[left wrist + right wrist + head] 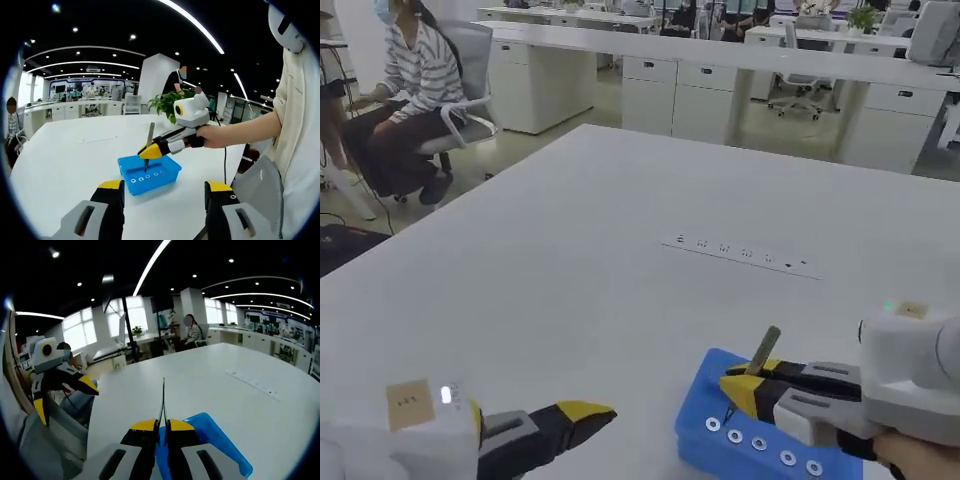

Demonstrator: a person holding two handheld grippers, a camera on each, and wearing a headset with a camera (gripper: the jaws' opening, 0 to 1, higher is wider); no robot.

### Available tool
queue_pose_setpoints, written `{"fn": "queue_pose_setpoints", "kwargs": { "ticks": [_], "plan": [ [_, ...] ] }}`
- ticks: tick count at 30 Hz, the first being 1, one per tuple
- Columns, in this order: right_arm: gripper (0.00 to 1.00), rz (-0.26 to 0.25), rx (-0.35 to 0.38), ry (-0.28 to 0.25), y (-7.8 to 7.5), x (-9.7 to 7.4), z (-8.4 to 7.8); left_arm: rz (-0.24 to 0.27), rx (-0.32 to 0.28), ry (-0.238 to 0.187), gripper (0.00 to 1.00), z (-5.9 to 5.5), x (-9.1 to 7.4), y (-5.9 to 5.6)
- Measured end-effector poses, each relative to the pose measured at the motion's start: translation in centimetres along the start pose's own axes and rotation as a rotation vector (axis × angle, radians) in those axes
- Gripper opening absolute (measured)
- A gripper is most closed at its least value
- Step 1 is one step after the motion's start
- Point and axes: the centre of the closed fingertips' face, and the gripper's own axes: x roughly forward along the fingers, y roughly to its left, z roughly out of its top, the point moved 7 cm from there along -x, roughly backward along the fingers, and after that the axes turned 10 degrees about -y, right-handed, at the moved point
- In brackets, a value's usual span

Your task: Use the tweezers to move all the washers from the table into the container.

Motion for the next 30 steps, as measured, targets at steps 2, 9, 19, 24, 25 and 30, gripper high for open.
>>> {"fn": "queue_pose_setpoints", "kwargs": {
  "ticks": [2,9,19,24,25,30],
  "plan": [
    [0.04,0.017,-0.001,0.012,0.6,-0.6,-0.1,-0.034,-0.016,-0.003,0.6,0.6,0.2,-0.1],
    [0.04,0.083,0.011,0.064,3.1,-3.0,-1.2,-0.124,-0.048,-0.024,0.47,3.1,1.3,-0.9],
    [0.03,0.227,-0.095,0.154,6.9,-5.3,-2.5,-0.313,-0.003,0.059,0.26,4.3,3.4,-3.2],
    [0.03,0.263,-0.144,0.177,8.0,-6.1,-2.6,-0.374,0.051,0.098,0.18,3.9,4.3,-3.9],
    [0.03,0.271,-0.156,0.187,8.1,-6.3,-2.7,-0.385,0.056,0.101,0.16,3.9,4.4,-4.0],
    [0.03,0.288,-0.24,0.255,8.7,-6.7,-3.3,-0.465,0.108,0.133,0.08,3.4,5.1,-5.0]
  ]
}}
